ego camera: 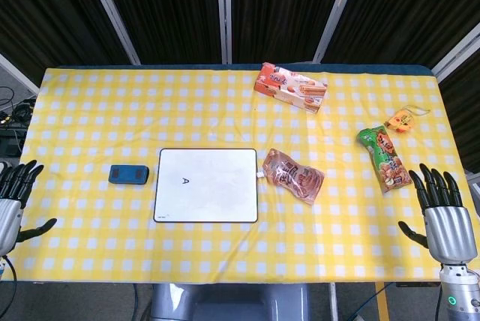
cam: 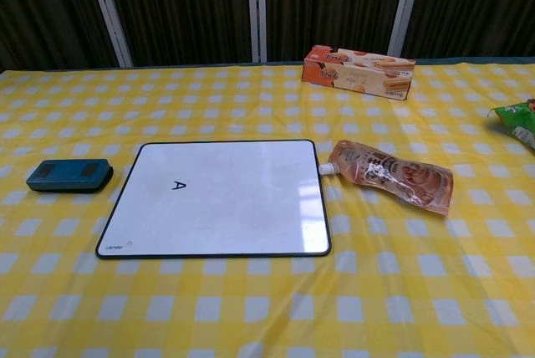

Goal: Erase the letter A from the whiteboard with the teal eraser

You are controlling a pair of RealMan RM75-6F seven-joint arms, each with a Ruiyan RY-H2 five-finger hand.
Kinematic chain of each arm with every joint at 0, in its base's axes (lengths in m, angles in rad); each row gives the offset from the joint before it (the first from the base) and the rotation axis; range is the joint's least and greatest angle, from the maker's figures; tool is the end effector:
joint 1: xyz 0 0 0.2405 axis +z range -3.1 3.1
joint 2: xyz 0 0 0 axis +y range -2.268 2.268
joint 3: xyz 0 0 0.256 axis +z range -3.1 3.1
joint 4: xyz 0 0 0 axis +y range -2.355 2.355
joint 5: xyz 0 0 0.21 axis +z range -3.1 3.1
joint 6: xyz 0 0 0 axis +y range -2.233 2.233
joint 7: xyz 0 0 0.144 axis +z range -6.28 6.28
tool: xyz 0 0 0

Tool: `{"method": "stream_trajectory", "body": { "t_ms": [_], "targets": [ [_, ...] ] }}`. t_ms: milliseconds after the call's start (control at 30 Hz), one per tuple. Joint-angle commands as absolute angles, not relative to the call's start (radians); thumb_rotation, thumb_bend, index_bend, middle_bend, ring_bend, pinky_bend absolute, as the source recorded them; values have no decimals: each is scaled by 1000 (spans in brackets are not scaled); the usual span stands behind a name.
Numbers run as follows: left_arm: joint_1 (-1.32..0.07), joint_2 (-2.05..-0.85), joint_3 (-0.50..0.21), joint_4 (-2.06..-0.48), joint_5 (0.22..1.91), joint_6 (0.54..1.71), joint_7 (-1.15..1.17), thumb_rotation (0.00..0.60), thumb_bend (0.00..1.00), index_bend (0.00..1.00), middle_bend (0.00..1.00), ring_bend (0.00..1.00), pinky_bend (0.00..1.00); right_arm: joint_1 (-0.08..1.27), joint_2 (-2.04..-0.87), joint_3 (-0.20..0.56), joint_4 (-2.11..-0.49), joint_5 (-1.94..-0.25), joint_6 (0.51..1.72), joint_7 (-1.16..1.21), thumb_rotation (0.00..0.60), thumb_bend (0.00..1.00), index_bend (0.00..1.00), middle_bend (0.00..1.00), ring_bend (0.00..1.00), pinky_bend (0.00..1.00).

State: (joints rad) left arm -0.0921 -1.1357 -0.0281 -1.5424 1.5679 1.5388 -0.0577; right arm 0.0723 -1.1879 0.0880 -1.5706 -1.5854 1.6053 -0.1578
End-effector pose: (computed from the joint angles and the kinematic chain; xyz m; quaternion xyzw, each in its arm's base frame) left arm -0.3116 0.1793 0.1604 -0.6074 -0.3633 -0.4140 0.5725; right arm -0.2947 -0.1831 0.1577 0.6022 -0.2888 0.4073 0.6229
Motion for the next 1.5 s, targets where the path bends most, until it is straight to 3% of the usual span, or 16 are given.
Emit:
{"method": "stream_trajectory", "body": {
  "t_ms": [33,333,600,733,833,900,1067,1500],
  "targets": [
    [-93,-1136,-27,-1541,1567,1535,-57,600,0,0,0,0,0,72,-1187,85,-1574,-1586,1602,-165,600,0,0,0,0,0],
    [-138,-1161,-53,-1540,1531,1464,-40,600,0,0,0,0,0,68,-1178,78,-1583,-1582,1592,-165,600,0,0,0,0,0],
    [-334,-1234,-109,-1485,1432,1154,37,600,0,0,0,2,1,83,-1183,87,-1584,-1547,1548,-195,600,0,0,0,0,0],
    [-397,-1289,-126,-1431,1406,1078,79,600,8,13,6,98,117,88,-1186,92,-1581,-1530,1535,-204,600,0,0,0,0,0],
    [-437,-1329,-130,-1377,1396,1033,98,600,105,72,52,161,182,90,-1189,94,-1576,-1520,1527,-208,600,0,0,0,0,0],
    [-466,-1356,-127,-1335,1394,992,96,600,162,101,72,179,201,91,-1192,94,-1569,-1512,1519,-210,600,0,0,0,0,0],
    [-523,-1404,-106,-1240,1393,899,92,600,173,131,82,188,233,96,-1197,98,-1556,-1488,1500,-213,600,0,0,0,0,0],
    [-609,-1544,-88,-1040,1433,852,-4,600,207,257,187,288,336,102,-1209,101,-1525,-1448,1469,-222,600,0,0,0,0,0]
  ]
}}
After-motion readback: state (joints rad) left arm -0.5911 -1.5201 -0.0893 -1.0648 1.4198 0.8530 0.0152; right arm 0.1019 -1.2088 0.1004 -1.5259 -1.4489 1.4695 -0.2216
